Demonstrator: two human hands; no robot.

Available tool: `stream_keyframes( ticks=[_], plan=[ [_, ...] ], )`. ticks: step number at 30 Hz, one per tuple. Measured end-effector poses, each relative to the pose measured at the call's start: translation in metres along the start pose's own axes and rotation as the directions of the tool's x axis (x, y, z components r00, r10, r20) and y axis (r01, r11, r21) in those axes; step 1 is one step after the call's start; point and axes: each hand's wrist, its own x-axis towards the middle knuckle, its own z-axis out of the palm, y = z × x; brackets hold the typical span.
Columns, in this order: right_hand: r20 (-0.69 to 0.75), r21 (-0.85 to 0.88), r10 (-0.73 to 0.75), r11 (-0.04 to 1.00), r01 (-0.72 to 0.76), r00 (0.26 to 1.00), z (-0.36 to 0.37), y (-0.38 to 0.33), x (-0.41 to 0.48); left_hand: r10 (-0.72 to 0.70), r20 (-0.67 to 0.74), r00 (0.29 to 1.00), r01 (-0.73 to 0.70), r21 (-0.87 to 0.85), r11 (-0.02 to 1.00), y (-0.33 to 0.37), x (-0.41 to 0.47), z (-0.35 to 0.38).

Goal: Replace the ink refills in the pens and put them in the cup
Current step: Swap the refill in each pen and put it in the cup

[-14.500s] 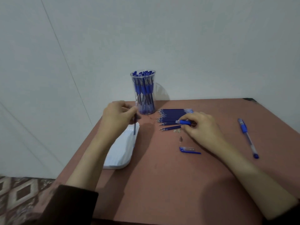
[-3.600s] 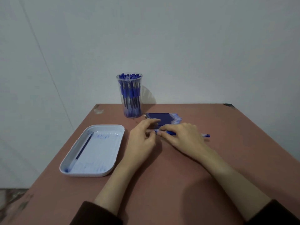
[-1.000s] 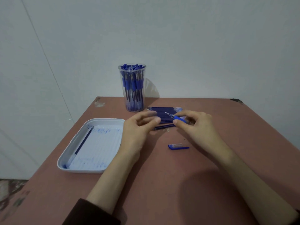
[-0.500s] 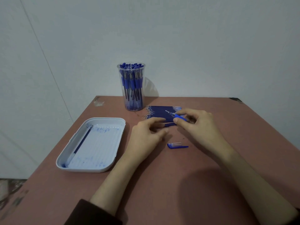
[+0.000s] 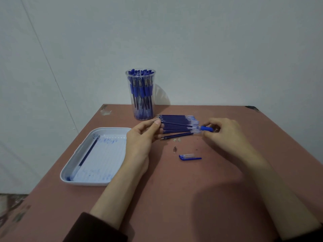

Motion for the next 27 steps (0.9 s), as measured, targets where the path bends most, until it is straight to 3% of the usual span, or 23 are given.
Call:
stream_keyframes(
  ticks=[5,11,17,21,27],
  plan=[
    [0.018,-0.149,0.102,0.984,-0.098,0.995,-0.001,0.012,0.004,0.097,-0.097,0.991,-0.097,0.0,0.995,0.007,-0.001,-0.001],
    [-0.041,-0.093,0.144,0.985,-0.147,0.989,-0.002,0.016,0.007,0.26,-0.02,0.965,-0.231,0.396,0.889,0.003,-0.004,-0.001],
    [-0.027,-0.078,0.13,0.988,-0.132,0.991,-0.001,0.016,0.007,0.3,0.064,0.952,-0.28,0.581,0.764,-0.001,0.001,0.0],
    [-0.021,-0.069,0.128,0.989,-0.129,0.992,-0.002,0.016,0.007,0.307,0.152,0.94,-0.314,0.738,0.597,-0.005,0.007,-0.001],
    [-0.032,-0.047,0.116,0.992,-0.118,0.993,0.0,0.015,0.007,0.305,0.384,0.872,-0.438,0.889,0.135,-0.007,0.009,0.002]
  ],
)
